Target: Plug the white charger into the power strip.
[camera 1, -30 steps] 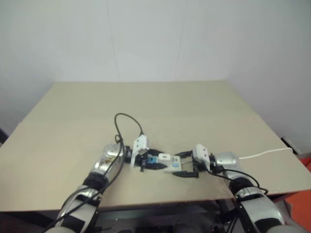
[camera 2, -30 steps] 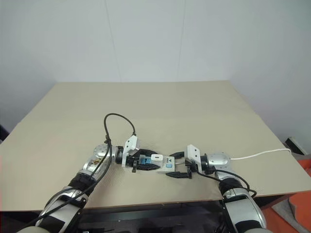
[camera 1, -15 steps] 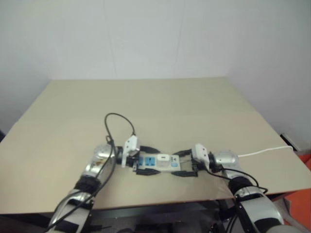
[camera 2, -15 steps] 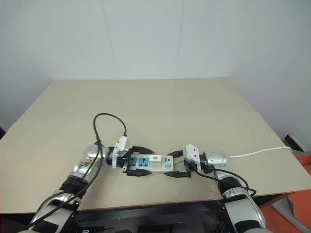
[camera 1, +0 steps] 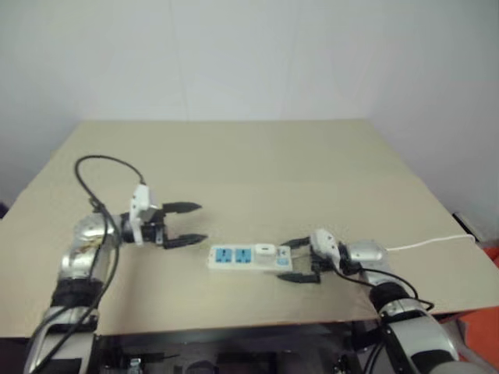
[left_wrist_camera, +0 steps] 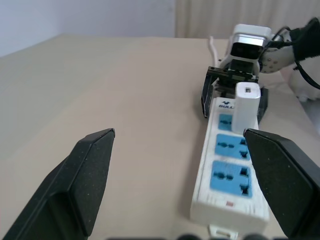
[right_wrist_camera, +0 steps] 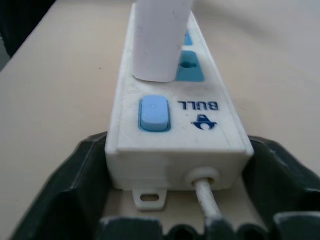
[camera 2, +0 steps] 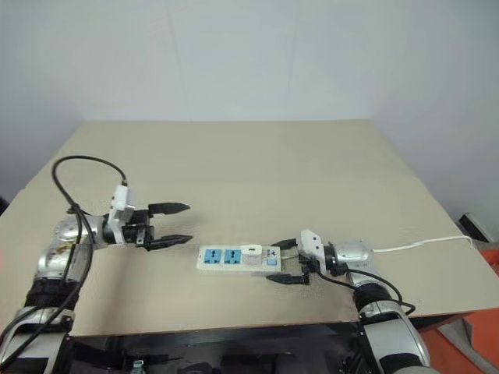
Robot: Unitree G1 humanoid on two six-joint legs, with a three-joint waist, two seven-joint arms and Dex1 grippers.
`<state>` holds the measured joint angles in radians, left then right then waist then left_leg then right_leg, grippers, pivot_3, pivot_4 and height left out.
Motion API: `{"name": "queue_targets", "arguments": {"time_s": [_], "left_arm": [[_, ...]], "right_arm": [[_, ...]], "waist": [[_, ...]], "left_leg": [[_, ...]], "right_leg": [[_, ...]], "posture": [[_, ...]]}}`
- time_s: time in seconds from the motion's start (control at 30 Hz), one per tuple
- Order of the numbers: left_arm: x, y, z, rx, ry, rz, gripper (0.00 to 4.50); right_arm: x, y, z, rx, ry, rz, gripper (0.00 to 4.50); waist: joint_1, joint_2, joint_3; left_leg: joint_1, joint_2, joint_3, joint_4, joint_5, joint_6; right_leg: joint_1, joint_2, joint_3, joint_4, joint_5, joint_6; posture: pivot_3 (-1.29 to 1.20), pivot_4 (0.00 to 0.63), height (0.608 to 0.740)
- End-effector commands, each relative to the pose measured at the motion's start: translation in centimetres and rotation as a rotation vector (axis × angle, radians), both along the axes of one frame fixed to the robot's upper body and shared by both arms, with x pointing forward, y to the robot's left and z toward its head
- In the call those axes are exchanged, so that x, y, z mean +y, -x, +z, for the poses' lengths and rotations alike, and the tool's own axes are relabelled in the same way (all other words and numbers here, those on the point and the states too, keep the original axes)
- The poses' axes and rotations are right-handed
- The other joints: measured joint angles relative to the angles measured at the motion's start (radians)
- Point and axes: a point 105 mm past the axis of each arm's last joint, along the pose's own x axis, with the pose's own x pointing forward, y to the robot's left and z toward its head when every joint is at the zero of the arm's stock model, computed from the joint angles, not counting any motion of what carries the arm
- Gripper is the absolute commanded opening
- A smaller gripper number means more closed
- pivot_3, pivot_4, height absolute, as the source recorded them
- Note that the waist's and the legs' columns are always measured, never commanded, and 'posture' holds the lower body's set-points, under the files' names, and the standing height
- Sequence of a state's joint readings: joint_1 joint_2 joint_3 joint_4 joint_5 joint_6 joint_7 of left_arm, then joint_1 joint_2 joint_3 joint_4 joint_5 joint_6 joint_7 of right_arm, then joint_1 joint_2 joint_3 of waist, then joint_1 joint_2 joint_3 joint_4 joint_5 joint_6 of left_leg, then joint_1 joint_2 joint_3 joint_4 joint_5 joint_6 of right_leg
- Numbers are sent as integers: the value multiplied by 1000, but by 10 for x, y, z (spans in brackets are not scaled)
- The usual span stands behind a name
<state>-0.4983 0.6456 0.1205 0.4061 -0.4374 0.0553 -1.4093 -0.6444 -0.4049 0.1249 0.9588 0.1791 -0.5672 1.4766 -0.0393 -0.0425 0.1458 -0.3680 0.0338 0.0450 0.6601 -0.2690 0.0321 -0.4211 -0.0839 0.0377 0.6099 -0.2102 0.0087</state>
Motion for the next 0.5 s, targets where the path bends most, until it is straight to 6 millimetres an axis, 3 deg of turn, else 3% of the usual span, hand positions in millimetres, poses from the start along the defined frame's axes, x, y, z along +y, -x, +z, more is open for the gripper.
{"name": "queue_targets", "arguments": {"time_s": [0.03, 0.17, 0.5], "left_arm": [[10, 4, 14, -38, 27, 39, 4500], [15, 10, 15, -38, 29, 62, 4500], [41, 36, 15, -18, -8, 157, 4500]], "right_arm": [[-12, 9, -13, 71, 24, -18, 4443], [-20, 13, -1, 29, 6, -4, 4443], [-83, 43, 60, -112, 36, -62, 4443]], "waist": [[1, 0, 0], [6, 0, 1], [43, 20, 14]], "left_leg": [[-3, 0, 0, 0, 1, -2], [-12, 0, -1, 0, 0, -5], [-46, -3, -4, -1, 0, -8]], "right_leg": [[-3, 0, -2, 0, 3, 5], [-7, -3, -11, -4, 4, 6], [-36, -9, -24, -14, 5, 8]], "posture": [[0, 150, 740], [0, 150, 740], [0, 150, 740]]}}
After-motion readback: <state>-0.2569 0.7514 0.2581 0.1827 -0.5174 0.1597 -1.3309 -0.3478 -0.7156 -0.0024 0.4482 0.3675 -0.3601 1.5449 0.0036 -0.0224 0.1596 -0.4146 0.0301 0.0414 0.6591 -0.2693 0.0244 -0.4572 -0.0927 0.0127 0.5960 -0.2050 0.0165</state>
